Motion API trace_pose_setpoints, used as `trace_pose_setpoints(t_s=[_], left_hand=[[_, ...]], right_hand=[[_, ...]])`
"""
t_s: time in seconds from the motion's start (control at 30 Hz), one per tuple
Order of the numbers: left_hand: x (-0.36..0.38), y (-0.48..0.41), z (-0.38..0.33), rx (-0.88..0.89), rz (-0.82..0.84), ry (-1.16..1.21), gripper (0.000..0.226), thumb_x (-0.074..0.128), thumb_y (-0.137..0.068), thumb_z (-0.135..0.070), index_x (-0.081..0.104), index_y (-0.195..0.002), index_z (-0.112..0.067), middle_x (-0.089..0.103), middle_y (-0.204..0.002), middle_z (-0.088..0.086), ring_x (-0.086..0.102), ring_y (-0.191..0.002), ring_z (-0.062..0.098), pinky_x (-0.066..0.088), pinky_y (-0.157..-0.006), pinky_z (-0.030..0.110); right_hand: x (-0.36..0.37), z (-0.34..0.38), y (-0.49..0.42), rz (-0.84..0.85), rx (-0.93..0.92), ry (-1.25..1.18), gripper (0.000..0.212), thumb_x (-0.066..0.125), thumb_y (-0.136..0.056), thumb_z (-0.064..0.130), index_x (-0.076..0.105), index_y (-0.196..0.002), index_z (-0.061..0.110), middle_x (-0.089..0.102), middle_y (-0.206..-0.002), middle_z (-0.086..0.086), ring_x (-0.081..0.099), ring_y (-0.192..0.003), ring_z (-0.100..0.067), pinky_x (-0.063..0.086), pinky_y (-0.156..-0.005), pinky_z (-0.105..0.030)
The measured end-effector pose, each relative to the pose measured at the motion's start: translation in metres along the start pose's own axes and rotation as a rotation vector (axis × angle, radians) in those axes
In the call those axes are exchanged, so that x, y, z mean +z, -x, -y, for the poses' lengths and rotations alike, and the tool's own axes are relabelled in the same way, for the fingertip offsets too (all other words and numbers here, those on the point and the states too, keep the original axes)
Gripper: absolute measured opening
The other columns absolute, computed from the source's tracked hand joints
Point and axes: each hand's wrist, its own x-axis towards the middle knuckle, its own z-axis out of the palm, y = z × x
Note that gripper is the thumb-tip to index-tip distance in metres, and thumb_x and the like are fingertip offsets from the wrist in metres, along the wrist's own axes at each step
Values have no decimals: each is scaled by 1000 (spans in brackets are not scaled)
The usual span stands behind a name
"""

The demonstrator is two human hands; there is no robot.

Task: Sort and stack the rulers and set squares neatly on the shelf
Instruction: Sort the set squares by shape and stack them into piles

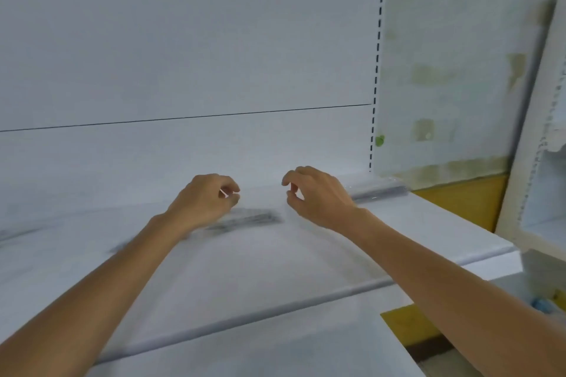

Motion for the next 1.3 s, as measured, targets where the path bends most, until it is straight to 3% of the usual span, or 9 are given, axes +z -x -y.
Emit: trace_pose_setpoints(t_s=[0.1,0.23,0.63,0.8,0.93,1.0,1.1,1.23,1.3], left_hand=[[-40,41,58,-74,-28,-7,10,58,-87,-24,66,-92,-25,61,-91,-12,57,-84,3,41,-71,20],[-91,103,142,-189,-44,-56,12,59,-86,-19,68,-92,-24,63,-92,-9,58,-85,3,37,-67,9],[-222,219,354,-369,-25,-186,22,64,-84,-25,65,-106,-22,59,-113,1,52,-102,12,37,-85,23],[-237,226,389,-314,31,-190,35,64,-82,-43,61,-113,-26,55,-124,-3,48,-117,16,35,-94,27],[-239,212,406,-259,65,-121,48,63,-78,-53,56,-120,-29,53,-129,-8,45,-121,12,34,-98,27],[-235,208,413,-243,47,-27,48,67,-77,-50,58,-118,-28,55,-126,-10,47,-119,7,34,-98,22],[-238,212,425,-267,4,162,43,74,-72,-41,62,-112,-29,59,-117,-15,49,-109,-2,34,-83,4],[-242,212,429,-205,24,56,43,75,-72,-40,63,-112,-31,59,-109,-18,50,-104,-2,35,-86,17],[-240,209,429,-197,26,72,40,74,-73,-39,64,-110,-29,62,-105,-15,54,-99,1,39,-81,16]], right_hand=[[24,69,-35,-8,-98,-106,23,48,-91,18,57,-111,14,61,-99,1,49,-87,-13,34,-72,-23],[67,162,-70,19,-201,-213,23,49,-91,19,58,-111,15,58,-105,2,50,-94,-11,33,-73,-22],[171,352,-116,169,-129,-289,37,54,-89,25,47,-125,21,53,-121,2,53,-105,-13,42,-83,-27],[185,381,-121,348,-108,-153,38,53,-91,31,46,-127,18,50,-126,-2,48,-115,-17,40,-93,-29],[186,405,-139,358,-32,-182,37,55,-90,32,50,-123,15,52,-125,-4,50,-113,-18,41,-93,-29],[191,421,-146,378,-20,-201,36,56,-89,30,52,-121,14,52,-125,-4,50,-112,-19,42,-91,-28],[198,439,-157,448,-34,-181,36,59,-86,24,54,-121,14,51,-128,-5,50,-115,-21,43,-90,-29],[208,457,-163,507,-50,-260,43,62,-84,27,53,-125,17,52,-132,-1,49,-121,-17,41,-96,-29],[215,465,-160,484,-73,-277,39,61,-86,26,55,-124,17,56,-127,-1,51,-116,-17,42,-94,-27]])
